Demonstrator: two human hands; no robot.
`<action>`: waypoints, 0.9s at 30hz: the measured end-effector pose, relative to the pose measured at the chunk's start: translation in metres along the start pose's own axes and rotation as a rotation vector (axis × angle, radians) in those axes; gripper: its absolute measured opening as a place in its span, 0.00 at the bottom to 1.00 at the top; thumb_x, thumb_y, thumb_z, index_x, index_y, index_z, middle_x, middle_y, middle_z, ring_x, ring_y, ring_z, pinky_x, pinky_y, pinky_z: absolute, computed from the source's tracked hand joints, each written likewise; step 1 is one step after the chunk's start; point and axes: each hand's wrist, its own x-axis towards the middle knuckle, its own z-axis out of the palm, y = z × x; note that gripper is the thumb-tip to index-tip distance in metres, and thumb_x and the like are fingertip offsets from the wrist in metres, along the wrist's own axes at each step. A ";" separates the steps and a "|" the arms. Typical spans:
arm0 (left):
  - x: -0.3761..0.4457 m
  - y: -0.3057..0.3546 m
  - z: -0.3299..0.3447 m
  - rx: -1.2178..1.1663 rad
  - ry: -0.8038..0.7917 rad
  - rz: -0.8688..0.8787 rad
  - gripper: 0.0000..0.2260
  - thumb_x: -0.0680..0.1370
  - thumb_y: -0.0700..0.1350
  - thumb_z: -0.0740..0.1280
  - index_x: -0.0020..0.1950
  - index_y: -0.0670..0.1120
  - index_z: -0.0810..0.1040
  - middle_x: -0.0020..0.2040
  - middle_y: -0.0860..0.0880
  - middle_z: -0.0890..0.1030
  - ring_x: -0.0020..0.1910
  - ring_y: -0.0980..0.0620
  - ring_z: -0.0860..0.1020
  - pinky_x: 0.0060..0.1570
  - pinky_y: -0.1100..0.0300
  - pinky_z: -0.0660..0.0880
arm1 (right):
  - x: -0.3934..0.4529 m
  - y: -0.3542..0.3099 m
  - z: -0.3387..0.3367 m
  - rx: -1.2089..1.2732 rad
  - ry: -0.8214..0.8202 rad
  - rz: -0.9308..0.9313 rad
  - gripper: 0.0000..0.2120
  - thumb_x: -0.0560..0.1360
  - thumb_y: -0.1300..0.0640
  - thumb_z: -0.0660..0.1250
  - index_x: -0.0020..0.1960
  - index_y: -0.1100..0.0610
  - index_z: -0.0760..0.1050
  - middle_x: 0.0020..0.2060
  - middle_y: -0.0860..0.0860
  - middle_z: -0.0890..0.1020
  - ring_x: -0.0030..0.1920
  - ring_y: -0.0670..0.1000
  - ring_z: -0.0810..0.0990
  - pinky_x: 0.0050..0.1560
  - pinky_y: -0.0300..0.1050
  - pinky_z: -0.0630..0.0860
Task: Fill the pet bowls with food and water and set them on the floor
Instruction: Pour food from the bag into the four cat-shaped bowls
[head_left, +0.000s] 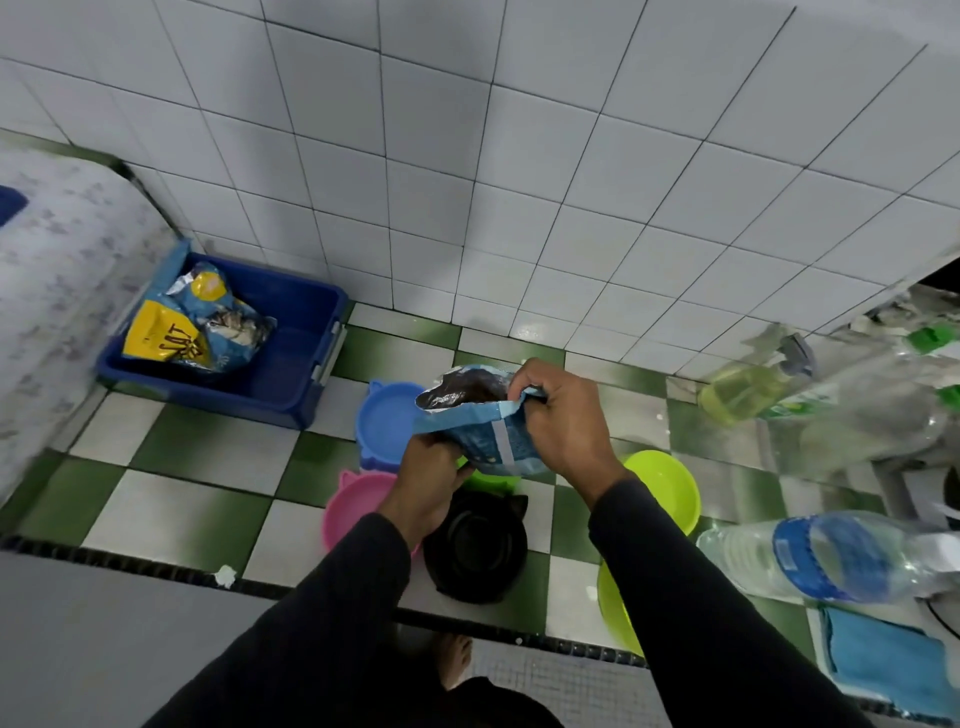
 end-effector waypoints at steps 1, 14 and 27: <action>0.001 0.000 0.002 -0.015 0.000 -0.004 0.18 0.81 0.34 0.60 0.59 0.53 0.83 0.57 0.50 0.86 0.54 0.54 0.85 0.48 0.59 0.81 | 0.000 -0.001 0.002 -0.018 0.002 -0.006 0.15 0.67 0.73 0.60 0.39 0.54 0.78 0.38 0.49 0.83 0.40 0.53 0.78 0.43 0.47 0.76; 0.009 -0.005 -0.003 -0.232 0.044 -0.118 0.20 0.79 0.29 0.59 0.61 0.50 0.79 0.53 0.51 0.87 0.51 0.52 0.85 0.42 0.59 0.82 | 0.012 -0.007 0.022 -0.062 -0.080 0.187 0.10 0.68 0.65 0.62 0.44 0.53 0.77 0.42 0.52 0.85 0.43 0.55 0.81 0.40 0.46 0.76; 0.015 -0.012 -0.011 -0.406 0.025 -0.137 0.19 0.80 0.30 0.58 0.62 0.48 0.80 0.58 0.47 0.86 0.61 0.46 0.81 0.60 0.48 0.79 | 0.030 -0.007 0.010 -0.097 -0.240 0.097 0.18 0.69 0.74 0.65 0.45 0.55 0.86 0.39 0.44 0.84 0.42 0.47 0.82 0.45 0.44 0.81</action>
